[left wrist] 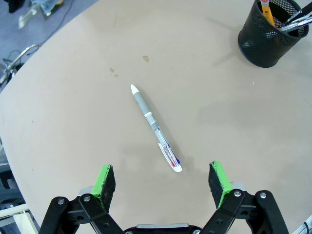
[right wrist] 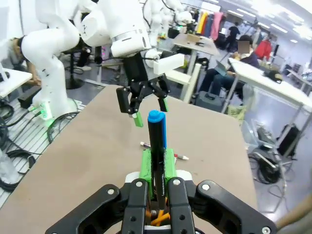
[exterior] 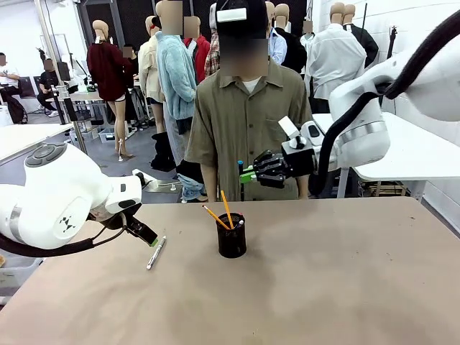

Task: Place the pens into the pen holder.
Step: Pick up a writing instrument from the table and place it into the Pen holder.

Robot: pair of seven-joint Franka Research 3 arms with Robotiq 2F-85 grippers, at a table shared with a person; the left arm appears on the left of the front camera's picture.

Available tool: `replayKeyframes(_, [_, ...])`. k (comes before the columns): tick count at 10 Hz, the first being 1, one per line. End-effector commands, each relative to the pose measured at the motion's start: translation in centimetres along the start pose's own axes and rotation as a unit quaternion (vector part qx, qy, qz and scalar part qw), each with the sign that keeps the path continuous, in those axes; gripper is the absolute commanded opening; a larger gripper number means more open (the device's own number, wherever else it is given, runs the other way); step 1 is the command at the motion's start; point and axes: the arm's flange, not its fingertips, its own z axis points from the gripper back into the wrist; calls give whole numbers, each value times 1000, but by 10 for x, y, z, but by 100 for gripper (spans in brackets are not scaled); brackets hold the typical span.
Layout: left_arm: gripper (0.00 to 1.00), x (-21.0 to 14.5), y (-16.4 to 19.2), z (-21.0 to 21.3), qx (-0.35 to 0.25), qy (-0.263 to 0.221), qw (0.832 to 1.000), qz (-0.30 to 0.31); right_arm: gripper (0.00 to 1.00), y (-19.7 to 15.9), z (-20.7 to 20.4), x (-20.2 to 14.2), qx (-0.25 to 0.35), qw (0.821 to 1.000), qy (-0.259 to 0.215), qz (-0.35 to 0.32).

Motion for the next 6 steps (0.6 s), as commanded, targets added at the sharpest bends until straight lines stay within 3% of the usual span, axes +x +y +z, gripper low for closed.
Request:
replayKeyframes(1, [100,-1,2,1,0,-1,1000,3,0,-32,-6,-8,49,998,-11,-33])
replayKeyframes(6, [100,-1,2,1,0,-1,1000,3,0,-76,-29,-38,153,981,-47,-109])
